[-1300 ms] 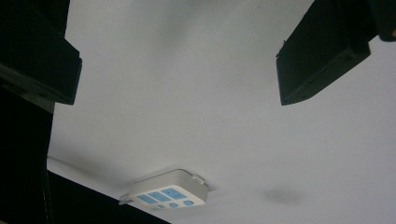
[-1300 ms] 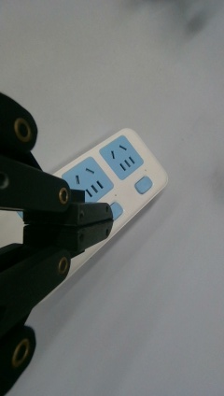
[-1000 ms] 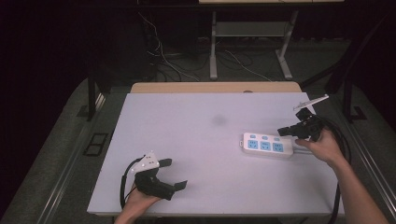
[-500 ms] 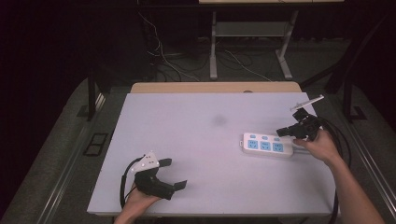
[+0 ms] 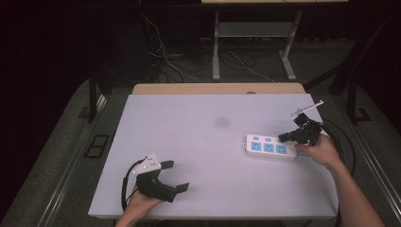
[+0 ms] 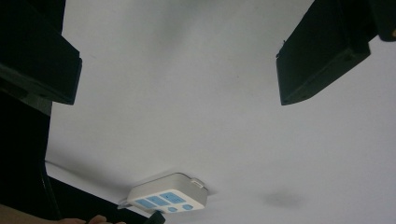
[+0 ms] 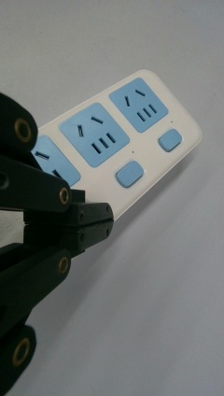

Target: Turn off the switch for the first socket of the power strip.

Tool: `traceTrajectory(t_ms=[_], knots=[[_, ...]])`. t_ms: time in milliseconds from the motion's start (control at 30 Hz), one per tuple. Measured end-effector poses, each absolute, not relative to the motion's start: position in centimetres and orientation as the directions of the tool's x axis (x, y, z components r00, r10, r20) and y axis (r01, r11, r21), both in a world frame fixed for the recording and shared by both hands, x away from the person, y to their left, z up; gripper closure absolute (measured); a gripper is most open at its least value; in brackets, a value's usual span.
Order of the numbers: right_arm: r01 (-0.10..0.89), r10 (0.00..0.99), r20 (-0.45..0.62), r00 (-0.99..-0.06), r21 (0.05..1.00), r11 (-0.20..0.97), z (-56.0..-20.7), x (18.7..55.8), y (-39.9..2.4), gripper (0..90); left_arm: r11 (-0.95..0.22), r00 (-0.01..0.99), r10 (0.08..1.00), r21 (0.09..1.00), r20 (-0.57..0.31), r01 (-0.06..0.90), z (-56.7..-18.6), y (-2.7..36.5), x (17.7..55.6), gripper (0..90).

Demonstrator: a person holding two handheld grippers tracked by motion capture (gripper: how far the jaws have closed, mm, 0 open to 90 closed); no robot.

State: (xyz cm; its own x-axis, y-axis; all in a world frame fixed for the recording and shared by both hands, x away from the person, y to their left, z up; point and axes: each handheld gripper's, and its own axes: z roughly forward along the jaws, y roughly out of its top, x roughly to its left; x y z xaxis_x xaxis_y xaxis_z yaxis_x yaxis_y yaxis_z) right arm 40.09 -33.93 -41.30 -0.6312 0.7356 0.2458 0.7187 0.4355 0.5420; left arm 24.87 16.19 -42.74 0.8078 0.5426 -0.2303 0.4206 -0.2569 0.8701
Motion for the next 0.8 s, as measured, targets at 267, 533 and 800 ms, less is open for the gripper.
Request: traceTrajectory(t_ms=[267, 533, 800], knots=[[0.714, 0.733, 0.263, -0.627, 0.57, 0.407, -41.68, 39.93, -34.29, 90.0, -0.257, 0.808, 0.542, 0.87, -0.23, 0.42, -42.69, 16.25, 24.83, 0.0], [0.71, 0.745, 0.234, -0.625, 0.567, 0.418, -41.6, 39.77, -33.97, 90.0, -0.259, 0.809, 0.542, 0.87, -0.228, 0.419, -42.7, 16.26, 24.84, 0.0], [0.702, 0.756, 0.199, -0.623, 0.568, 0.429, -41.61, 39.52, -34.08, 90.0, -0.262, 0.809, 0.543, 0.87, -0.225, 0.418, -42.7, 16.33, 24.83, 0.0]])
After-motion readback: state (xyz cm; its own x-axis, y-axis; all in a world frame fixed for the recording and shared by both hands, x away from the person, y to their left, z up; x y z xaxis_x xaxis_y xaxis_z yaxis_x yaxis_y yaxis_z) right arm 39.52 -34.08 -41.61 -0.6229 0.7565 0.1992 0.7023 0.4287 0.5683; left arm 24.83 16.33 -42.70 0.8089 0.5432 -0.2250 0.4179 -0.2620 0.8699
